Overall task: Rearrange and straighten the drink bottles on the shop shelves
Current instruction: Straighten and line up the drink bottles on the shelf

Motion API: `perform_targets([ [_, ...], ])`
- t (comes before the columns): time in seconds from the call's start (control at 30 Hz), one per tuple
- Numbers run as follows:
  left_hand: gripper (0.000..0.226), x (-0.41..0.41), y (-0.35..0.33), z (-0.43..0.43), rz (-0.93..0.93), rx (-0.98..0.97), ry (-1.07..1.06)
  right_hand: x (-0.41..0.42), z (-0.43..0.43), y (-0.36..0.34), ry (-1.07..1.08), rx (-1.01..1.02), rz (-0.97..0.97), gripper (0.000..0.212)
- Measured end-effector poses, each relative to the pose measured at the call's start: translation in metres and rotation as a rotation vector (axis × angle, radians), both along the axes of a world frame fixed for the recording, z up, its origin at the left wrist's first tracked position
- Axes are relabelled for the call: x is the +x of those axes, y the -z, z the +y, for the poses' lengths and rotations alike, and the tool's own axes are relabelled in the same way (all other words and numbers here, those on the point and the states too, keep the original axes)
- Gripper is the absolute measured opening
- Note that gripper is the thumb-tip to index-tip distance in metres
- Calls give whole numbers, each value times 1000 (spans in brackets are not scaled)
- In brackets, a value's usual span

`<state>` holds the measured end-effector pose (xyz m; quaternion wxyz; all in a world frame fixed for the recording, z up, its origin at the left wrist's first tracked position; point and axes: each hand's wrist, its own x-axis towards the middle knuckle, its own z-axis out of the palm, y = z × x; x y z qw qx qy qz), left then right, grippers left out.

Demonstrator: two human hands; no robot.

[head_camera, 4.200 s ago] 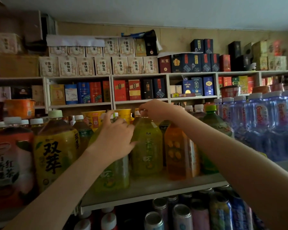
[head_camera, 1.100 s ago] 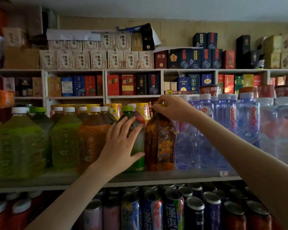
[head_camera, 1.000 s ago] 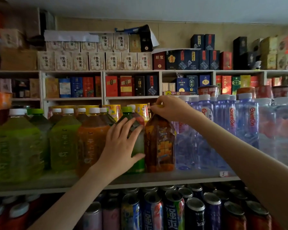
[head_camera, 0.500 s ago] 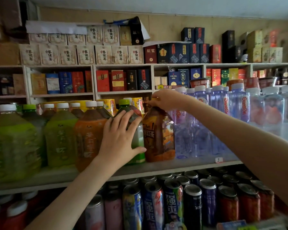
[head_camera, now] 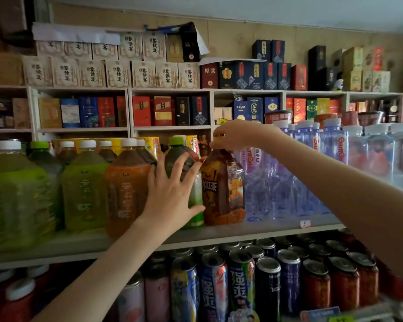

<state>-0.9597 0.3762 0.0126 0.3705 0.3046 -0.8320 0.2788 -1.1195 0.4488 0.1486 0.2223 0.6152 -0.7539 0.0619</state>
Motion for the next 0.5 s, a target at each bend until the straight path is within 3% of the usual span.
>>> perform_targets([
  [0.13,84,25,-2,-15,-24,-6,128,3,-8,16,-1,-179,-27,44],
  [0.23,88,35,0,-15,-26,21,142,10,-19,24,53,-322,-6,48],
  [0.37,109,17,0,-2,137,107,34,10,-26,24,223,-256,62,54],
  [0.5,118,-6,-7,4,233,193,-133,3,-30,23,143,-259,-86,29],
])
